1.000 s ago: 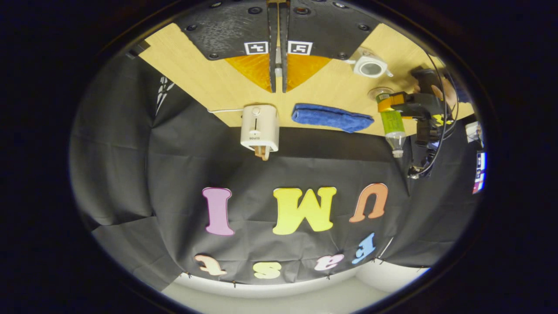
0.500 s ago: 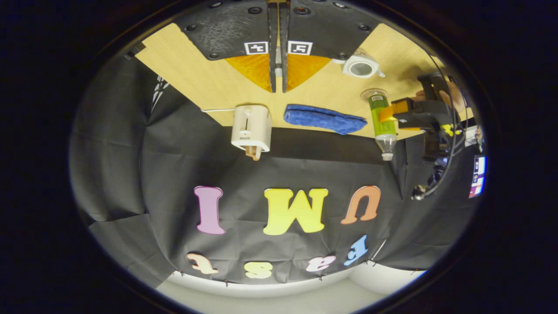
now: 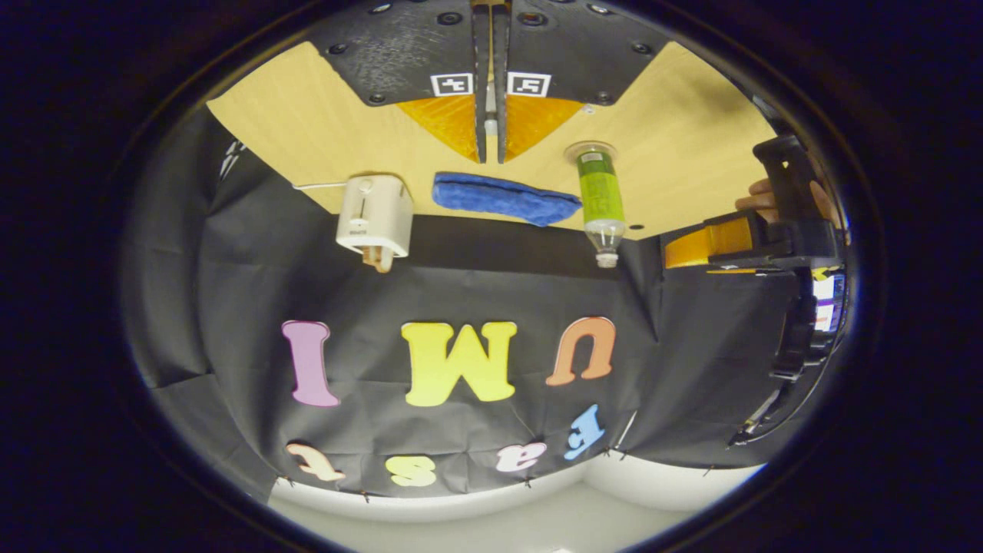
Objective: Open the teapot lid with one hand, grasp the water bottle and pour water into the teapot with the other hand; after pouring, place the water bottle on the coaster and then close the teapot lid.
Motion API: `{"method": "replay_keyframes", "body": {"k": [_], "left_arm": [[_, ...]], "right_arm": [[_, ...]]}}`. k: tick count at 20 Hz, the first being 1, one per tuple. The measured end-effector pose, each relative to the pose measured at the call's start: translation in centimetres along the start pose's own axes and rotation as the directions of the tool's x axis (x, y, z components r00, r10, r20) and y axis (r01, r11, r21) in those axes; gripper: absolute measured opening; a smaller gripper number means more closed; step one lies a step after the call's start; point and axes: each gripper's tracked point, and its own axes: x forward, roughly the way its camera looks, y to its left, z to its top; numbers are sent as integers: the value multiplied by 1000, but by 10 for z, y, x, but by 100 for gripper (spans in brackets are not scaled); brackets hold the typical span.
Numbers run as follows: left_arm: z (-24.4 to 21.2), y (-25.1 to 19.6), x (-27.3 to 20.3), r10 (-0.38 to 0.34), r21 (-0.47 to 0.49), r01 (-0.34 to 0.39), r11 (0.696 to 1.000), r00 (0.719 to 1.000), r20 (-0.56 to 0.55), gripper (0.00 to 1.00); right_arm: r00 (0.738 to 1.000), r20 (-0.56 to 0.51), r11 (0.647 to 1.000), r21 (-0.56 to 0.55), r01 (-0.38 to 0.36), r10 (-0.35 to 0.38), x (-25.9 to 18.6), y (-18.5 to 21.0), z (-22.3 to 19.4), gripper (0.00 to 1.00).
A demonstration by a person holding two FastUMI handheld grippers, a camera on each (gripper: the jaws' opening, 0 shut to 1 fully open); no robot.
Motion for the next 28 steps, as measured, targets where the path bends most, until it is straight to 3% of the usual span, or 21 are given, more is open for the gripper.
{"method": "replay_keyframes", "body": {"k": [6,9,12,20,23,25,28], "left_arm": [[5,37,-36,75,53,-75,996,997,1,100],[1,31,-37,24,-3,-24,1000,1000,-12,99],[-8,36,-38,20,-23,-21,1000,999,-38,99],[-8,25,-37,-33,-20,32,999,998,-47,99],[-7,22,-38,-48,-13,47,999,998,-41,99],[-7,18,-38,-65,-7,64,998,997,-37,99],[-11,14,-35,-75,-6,75,997,996,-52,99]], "right_arm": [[997,-18,997,-8,-78,78,20,40,-7,1],[997,-31,997,-1,-73,73,30,47,-20,2],[998,-42,999,0,-45,45,37,40,-32,2],[994,-105,999,29,-15,18,64,31,-74,2],[997,-77,999,34,-17,20,64,30,-77,2],[997,-69,999,33,-29,32,64,32,-77,6],[998,-67,1000,23,2,-1,61,25,-74,30]]}}
